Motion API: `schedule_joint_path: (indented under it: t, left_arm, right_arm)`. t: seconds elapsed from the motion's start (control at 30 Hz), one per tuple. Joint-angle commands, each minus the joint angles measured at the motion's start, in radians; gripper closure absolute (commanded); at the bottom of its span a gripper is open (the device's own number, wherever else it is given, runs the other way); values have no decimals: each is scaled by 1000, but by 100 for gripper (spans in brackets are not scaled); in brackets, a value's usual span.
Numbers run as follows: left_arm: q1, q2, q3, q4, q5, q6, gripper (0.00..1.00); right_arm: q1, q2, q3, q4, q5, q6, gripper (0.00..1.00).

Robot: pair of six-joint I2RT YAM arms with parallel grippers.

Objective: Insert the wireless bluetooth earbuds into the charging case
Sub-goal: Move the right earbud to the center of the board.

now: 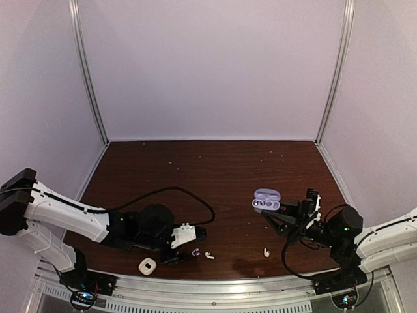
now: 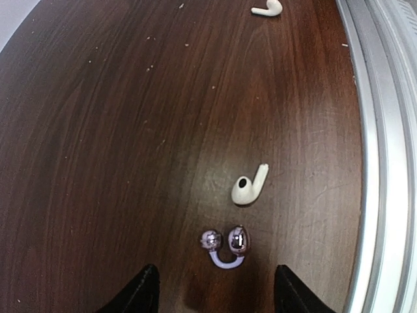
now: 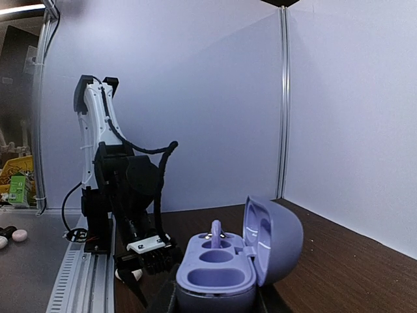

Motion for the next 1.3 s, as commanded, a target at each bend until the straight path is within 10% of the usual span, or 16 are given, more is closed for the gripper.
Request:
schedule_joint_path:
  t: [0.0, 0.47, 1.27]
  left_arm:
    - [-1, 49, 71, 9, -21, 89, 38]
    - [11, 227, 202, -146, -44, 174, 42]
    - [292, 574, 522, -4, -42, -94, 54]
  right_arm:
    - [-8, -13, -13, 10, 12, 7, 100]
    - [-13, -26, -12, 1, 15, -9, 100]
    - [-23, -54, -16, -31, 35, -13, 100]
